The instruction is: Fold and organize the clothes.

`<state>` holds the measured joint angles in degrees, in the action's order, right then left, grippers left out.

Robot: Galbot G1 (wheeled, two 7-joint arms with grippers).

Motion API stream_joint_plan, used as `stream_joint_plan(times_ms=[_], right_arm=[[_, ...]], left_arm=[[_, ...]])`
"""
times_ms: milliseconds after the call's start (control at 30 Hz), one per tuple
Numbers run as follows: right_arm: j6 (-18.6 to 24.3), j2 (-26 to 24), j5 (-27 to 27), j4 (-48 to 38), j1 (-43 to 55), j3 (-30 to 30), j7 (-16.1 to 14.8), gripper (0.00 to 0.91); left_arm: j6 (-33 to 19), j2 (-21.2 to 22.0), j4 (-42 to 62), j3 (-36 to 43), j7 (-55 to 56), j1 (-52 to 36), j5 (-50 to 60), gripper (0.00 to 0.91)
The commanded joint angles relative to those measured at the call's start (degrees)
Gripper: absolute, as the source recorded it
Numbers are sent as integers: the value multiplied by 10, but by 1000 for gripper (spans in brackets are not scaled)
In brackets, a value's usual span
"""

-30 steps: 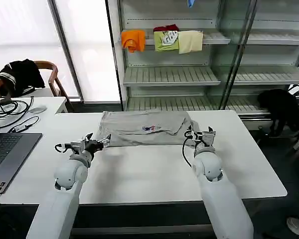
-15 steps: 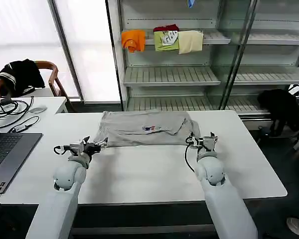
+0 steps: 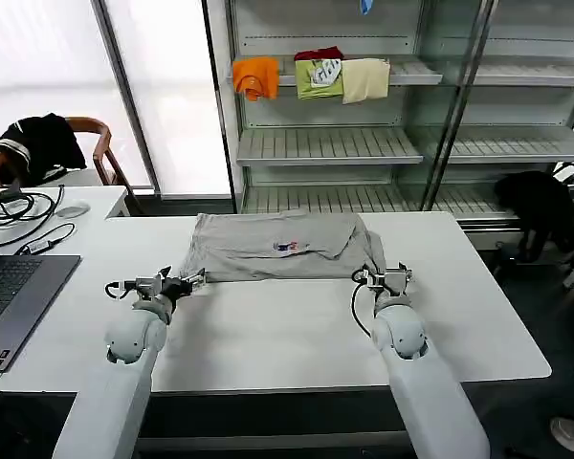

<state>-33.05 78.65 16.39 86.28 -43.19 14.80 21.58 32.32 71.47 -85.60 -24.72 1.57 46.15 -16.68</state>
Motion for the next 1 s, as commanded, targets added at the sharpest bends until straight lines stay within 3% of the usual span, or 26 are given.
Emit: stream_joint_plan(times_ms=[33, 67, 100, 133, 700, 1000], right_arm=[[-1, 1, -1, -8, 0, 0, -2, 786], [-1, 2, -2, -9, -1, 0, -2, 544], [-1, 4, -2, -10, -1, 0, -2, 373], [-1, 5, -1, -11, -2, 1, -2, 20], [0, 18, 8, -15, -14, 5, -8, 0], [0, 2, 30, 58, -29, 14, 4, 0]], left_arm=[[1, -2, 13, 3, -1, 2, 1, 433], [1, -2, 13, 3, -1, 3, 1, 222], [1, -3, 13, 3, -1, 4, 1, 131], [1, -3, 12, 2, -1, 5, -1, 50], [-3, -7, 5, 6, -8, 35, -6, 20], [-4, -16, -47, 5, -4, 47, -18, 10]])
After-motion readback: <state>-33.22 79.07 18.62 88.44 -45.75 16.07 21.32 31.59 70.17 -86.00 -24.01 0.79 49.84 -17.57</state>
